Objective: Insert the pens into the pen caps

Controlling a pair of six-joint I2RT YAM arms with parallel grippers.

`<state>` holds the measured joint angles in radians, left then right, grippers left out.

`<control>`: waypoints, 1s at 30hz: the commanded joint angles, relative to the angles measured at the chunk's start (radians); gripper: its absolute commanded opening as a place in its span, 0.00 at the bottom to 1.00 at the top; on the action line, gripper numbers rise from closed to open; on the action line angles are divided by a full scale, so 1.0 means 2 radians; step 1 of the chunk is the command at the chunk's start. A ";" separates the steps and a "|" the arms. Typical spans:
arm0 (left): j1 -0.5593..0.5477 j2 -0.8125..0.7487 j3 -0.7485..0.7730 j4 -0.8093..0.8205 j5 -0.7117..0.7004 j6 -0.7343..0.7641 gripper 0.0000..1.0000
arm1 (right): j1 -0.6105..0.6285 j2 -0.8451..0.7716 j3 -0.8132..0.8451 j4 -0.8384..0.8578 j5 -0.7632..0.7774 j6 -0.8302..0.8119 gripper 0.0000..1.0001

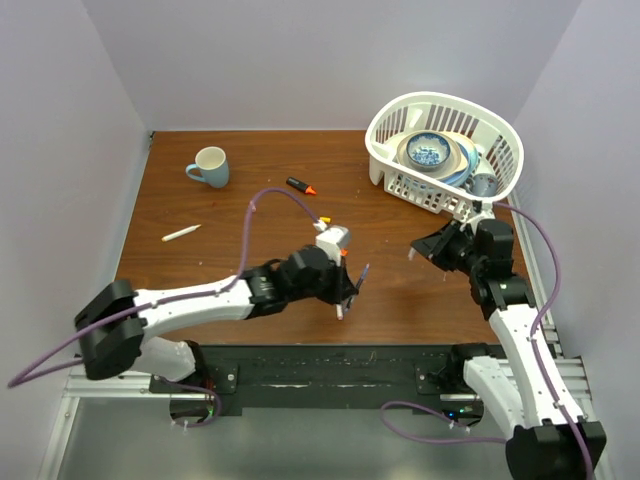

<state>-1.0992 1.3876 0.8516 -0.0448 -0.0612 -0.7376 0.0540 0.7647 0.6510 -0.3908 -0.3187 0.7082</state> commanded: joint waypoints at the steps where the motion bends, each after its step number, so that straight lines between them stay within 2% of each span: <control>1: 0.057 -0.075 -0.081 0.152 0.113 0.025 0.00 | 0.058 0.023 0.028 0.082 -0.001 0.032 0.00; 4: 0.067 -0.121 -0.110 0.177 0.136 0.042 0.00 | 0.102 0.059 0.064 0.087 0.012 0.030 0.00; 8: 0.118 -0.170 -0.171 0.257 0.211 -0.004 0.00 | 0.140 0.082 0.086 0.109 0.030 0.053 0.00; 10: 0.129 -0.190 -0.199 0.299 0.231 -0.022 0.00 | 0.160 0.092 0.085 0.135 0.033 0.075 0.00; 13: 0.133 -0.201 -0.207 0.314 0.238 -0.030 0.00 | 0.197 0.109 0.084 0.159 0.056 0.091 0.00; 19: 0.136 -0.188 -0.213 0.358 0.262 -0.061 0.00 | 0.239 0.121 0.078 0.215 0.099 0.127 0.00; 26: 0.137 -0.165 -0.221 0.410 0.263 -0.099 0.00 | 0.248 0.104 0.086 0.214 0.121 0.136 0.00; 30: 0.137 -0.170 -0.217 0.401 0.255 -0.091 0.00 | 0.248 0.091 0.083 0.202 0.116 0.137 0.00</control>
<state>-0.8314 1.0573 0.4122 0.6807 0.4465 -0.9073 0.5442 0.9859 0.7818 -0.0250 -0.1158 0.9630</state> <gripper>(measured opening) 0.049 0.200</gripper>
